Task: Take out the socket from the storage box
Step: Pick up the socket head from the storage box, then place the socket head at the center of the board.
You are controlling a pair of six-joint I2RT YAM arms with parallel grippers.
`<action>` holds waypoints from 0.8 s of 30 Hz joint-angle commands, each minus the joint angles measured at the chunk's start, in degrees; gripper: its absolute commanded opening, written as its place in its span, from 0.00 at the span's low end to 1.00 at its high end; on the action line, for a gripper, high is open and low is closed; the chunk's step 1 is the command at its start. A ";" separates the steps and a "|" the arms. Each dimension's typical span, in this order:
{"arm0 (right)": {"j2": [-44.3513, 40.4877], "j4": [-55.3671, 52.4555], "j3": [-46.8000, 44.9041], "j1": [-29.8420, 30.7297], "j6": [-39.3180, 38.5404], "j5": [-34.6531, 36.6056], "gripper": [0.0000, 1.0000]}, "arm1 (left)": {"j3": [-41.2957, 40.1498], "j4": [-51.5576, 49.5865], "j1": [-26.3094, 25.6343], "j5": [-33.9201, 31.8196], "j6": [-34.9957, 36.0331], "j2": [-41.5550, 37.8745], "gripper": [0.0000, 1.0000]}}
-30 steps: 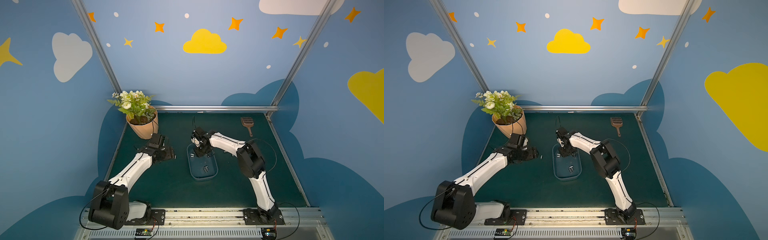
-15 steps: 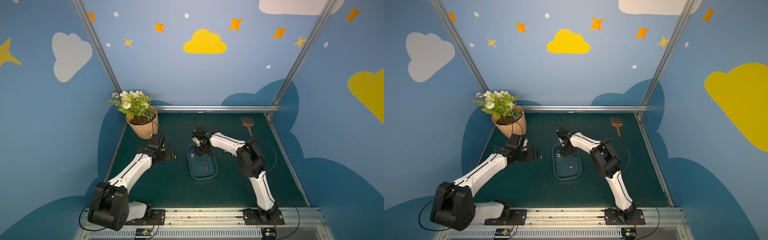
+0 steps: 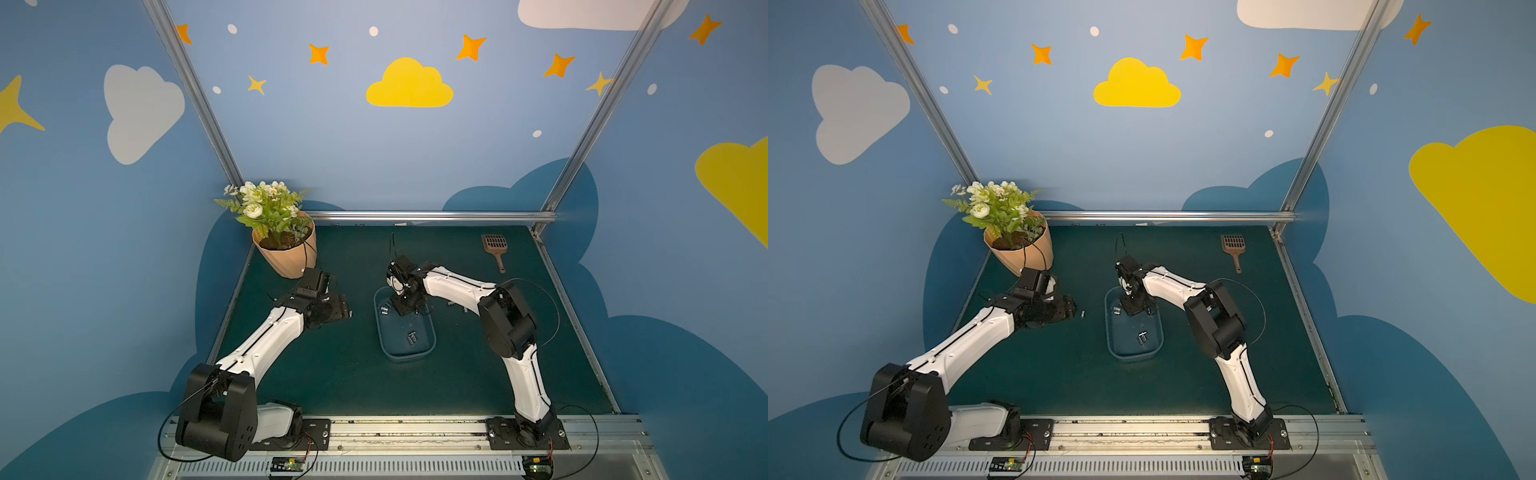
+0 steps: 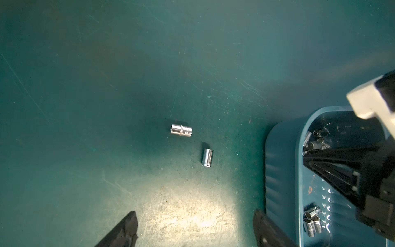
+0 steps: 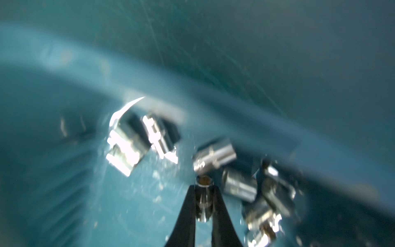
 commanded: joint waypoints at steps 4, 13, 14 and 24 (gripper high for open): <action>-10.04 -2.57 -1.21 -2.03 -1.36 0.60 0.09 | 0.14 -0.66 0.20 0.35 -0.22 -1.10 0.85; -17.41 -2.08 -7.42 -8.86 -1.05 1.80 0.09 | -0.81 -0.67 0.21 0.15 -0.57 -1.79 0.85; -17.78 -1.90 -8.34 -9.79 -0.98 1.81 0.09 | -0.91 -0.61 0.21 0.09 -0.53 -1.81 0.85; -18.21 0.84 -17.93 -18.12 0.17 1.22 0.09 | -1.07 -0.63 0.20 0.23 -0.70 -1.97 0.85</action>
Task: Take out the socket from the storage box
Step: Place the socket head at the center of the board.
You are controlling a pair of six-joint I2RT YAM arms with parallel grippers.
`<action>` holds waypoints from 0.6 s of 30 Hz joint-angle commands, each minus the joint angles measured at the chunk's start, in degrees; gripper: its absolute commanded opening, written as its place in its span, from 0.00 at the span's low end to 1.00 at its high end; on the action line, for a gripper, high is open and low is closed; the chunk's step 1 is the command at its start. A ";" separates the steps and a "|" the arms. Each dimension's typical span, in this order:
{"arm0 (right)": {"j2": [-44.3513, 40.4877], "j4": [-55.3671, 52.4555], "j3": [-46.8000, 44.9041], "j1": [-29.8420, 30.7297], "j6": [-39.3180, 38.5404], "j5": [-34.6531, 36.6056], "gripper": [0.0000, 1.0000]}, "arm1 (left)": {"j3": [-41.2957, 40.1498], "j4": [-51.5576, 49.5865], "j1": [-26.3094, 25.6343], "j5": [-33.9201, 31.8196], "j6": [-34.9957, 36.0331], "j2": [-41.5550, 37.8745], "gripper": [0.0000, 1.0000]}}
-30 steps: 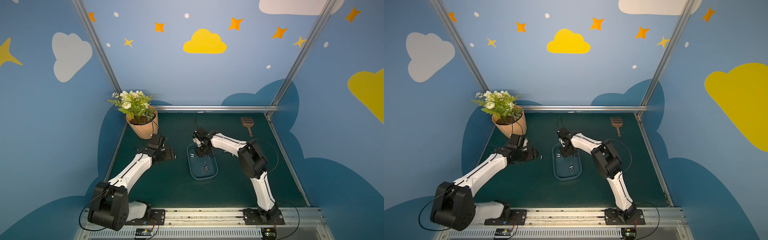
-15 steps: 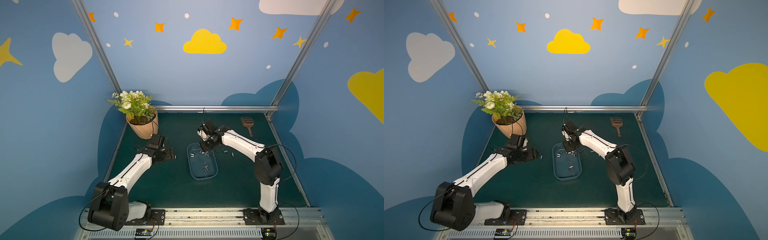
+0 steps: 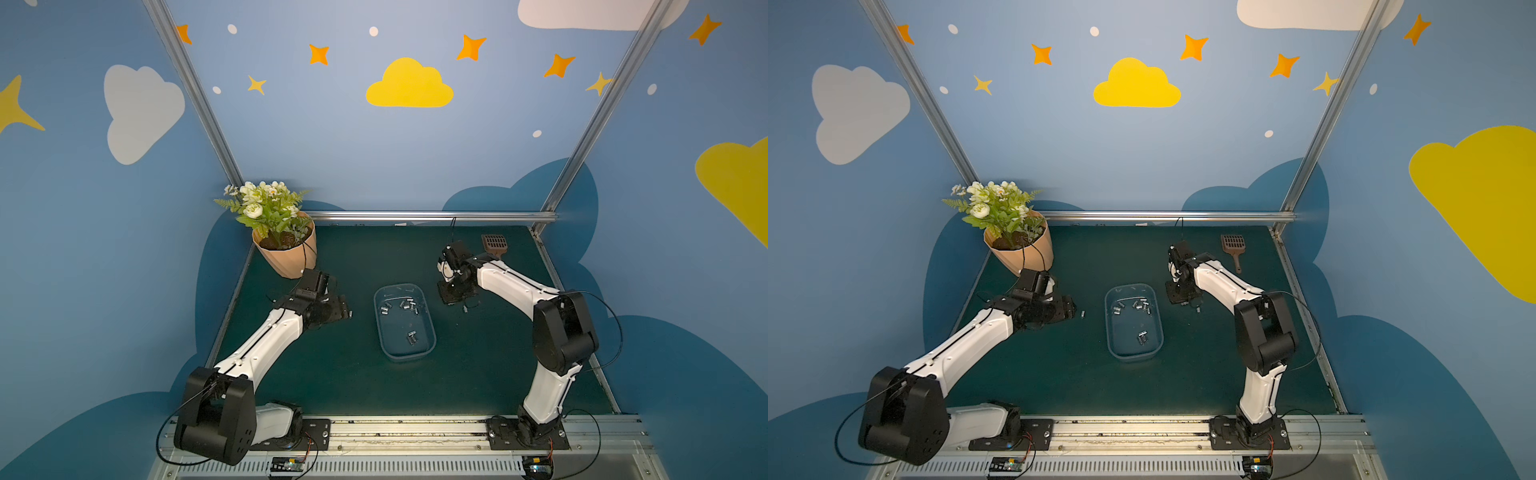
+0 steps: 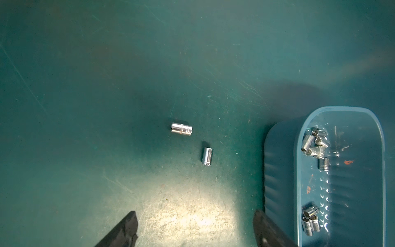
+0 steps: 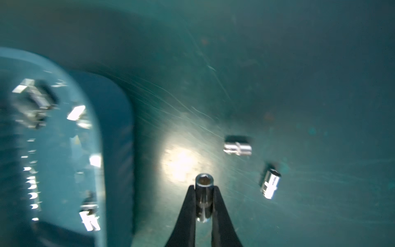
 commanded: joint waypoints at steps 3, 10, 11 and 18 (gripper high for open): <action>-0.24 1.57 -2.16 -2.03 0.63 -0.40 0.08 | -0.31 -0.58 0.21 0.32 -0.18 -1.04 0.85; 1.94 2.18 -3.11 -2.57 0.43 0.75 0.08 | -0.31 -0.64 0.25 0.37 -0.26 -0.85 0.85; 2.29 2.16 -3.14 -2.68 0.41 0.80 0.08 | -0.34 -0.64 0.24 0.41 -0.31 -0.87 0.85; 4.36 2.23 -3.58 -2.79 0.89 0.49 0.08 | 0.05 -0.60 0.20 0.58 -0.08 -0.42 0.85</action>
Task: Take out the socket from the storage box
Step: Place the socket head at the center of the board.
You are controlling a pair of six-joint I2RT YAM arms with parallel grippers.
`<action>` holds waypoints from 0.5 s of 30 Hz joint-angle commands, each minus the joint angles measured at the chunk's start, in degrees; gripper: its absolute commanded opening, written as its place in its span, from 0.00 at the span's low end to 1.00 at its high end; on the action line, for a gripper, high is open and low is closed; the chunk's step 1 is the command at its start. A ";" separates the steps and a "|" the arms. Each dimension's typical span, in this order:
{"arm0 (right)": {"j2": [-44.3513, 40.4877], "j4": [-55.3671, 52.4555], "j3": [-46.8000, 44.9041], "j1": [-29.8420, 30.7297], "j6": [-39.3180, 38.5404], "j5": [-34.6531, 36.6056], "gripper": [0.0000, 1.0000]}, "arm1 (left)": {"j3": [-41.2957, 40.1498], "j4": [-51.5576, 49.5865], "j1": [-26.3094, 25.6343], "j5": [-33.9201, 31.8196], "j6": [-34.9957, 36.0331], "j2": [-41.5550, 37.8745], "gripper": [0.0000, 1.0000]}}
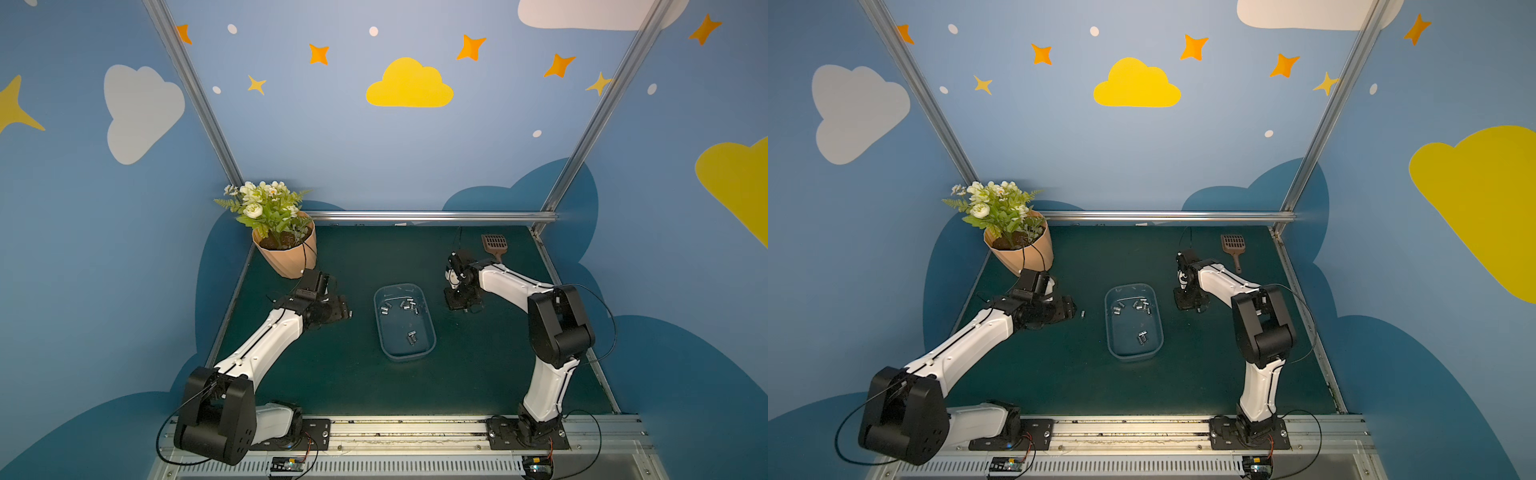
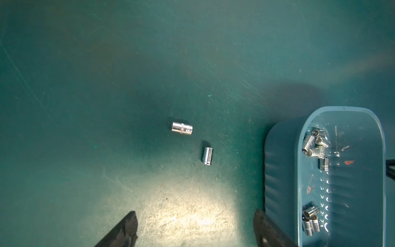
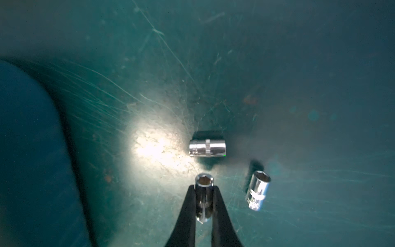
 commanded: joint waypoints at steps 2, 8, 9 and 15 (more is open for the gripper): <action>1.18 0.39 -0.71 -0.17 0.89 0.23 0.08 | 0.26 -0.59 0.25 0.56 0.01 -0.29 0.85; 1.94 0.28 -1.32 -0.20 0.84 0.27 0.08 | 0.88 -0.59 0.21 0.91 0.23 0.44 0.85; 2.10 0.28 -1.35 -0.19 0.84 0.24 0.08 | 1.02 -0.59 0.21 1.00 0.25 0.53 0.85; 2.61 0.17 -1.56 -0.19 0.79 0.31 0.09 | 0.97 -0.55 0.28 1.18 0.23 0.74 0.85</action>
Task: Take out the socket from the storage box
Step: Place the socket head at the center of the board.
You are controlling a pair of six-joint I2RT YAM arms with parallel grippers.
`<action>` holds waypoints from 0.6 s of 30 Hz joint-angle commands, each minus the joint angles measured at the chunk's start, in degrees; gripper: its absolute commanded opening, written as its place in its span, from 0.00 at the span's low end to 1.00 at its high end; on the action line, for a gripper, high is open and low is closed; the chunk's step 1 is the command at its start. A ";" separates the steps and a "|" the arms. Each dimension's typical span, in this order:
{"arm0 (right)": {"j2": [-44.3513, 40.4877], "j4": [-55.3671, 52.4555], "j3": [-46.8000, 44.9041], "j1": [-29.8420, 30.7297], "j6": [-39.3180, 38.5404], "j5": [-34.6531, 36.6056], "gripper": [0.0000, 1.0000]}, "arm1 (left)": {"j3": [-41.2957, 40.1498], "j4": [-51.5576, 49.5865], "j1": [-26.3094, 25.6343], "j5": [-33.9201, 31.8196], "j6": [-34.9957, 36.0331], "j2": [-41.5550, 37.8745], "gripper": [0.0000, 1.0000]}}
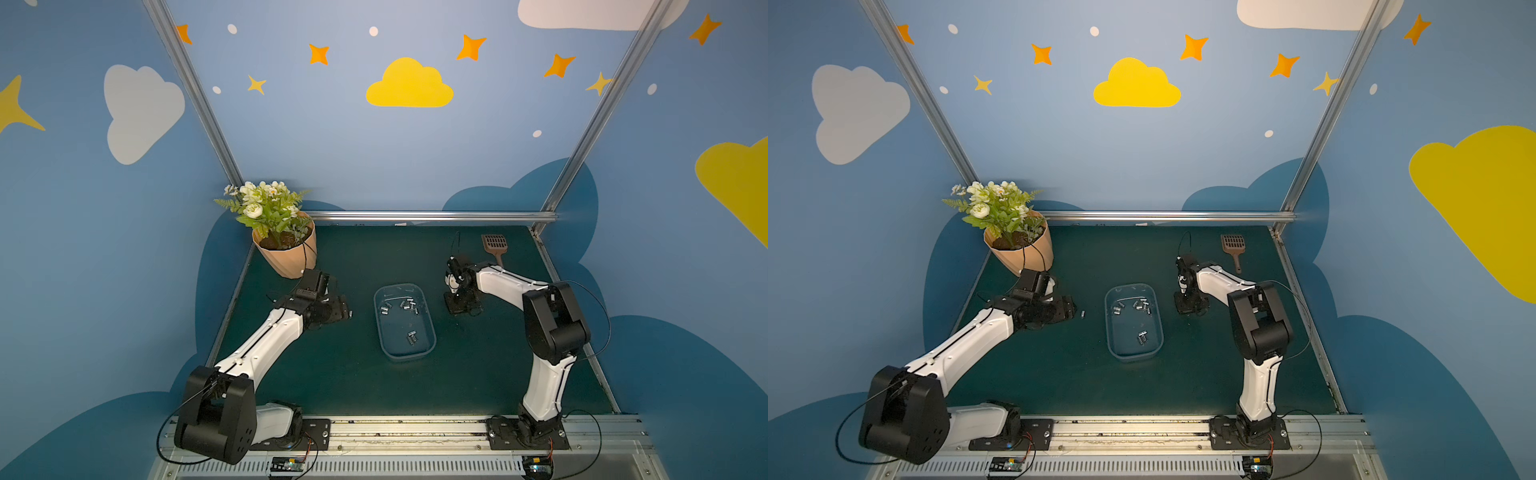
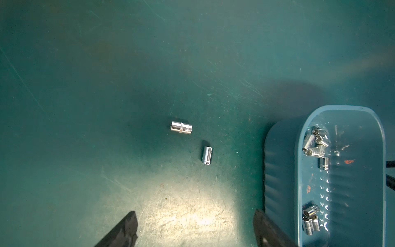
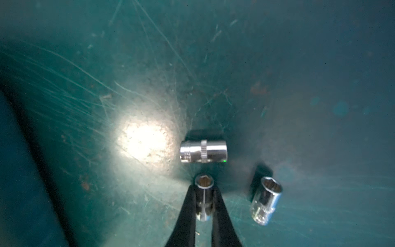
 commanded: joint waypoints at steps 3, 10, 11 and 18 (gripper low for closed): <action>0.96 0.08 -0.74 -0.21 0.74 0.32 0.10 | 0.65 -0.56 0.24 0.74 0.10 0.25 0.85; -0.30 -0.43 -0.40 -0.15 0.85 0.47 0.17 | -0.11 -0.49 0.21 0.20 0.02 -0.93 0.85; -0.56 -0.50 -0.33 -0.19 0.83 0.54 0.18 | -0.06 -0.51 0.16 0.19 0.04 -1.01 0.85; -2.30 -1.03 -0.03 -0.24 0.60 0.45 0.23 | -0.10 -0.54 0.22 0.80 0.01 -1.29 0.85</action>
